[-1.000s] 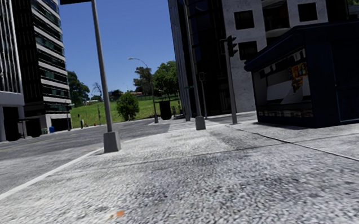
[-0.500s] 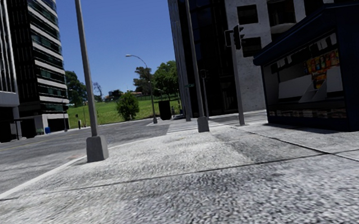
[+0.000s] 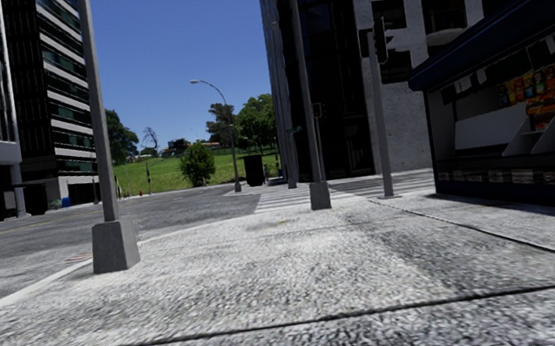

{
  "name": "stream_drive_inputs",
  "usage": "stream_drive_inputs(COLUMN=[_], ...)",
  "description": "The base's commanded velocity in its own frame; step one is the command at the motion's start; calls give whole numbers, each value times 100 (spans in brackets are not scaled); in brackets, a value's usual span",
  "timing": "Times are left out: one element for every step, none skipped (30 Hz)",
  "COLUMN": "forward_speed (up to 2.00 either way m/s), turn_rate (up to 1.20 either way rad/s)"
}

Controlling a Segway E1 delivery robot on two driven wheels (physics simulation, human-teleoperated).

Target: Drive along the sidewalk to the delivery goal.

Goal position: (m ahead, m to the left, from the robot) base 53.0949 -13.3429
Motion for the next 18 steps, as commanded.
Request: stream_drive_inputs(forward_speed=[200,200,200,200,200,200,200,200,200,200,200,200,200,200,200,200,200,200], turn_rate=[0,0,0,0,0,0,0,0,0,0,0,0,0,0,0,0,0,0])
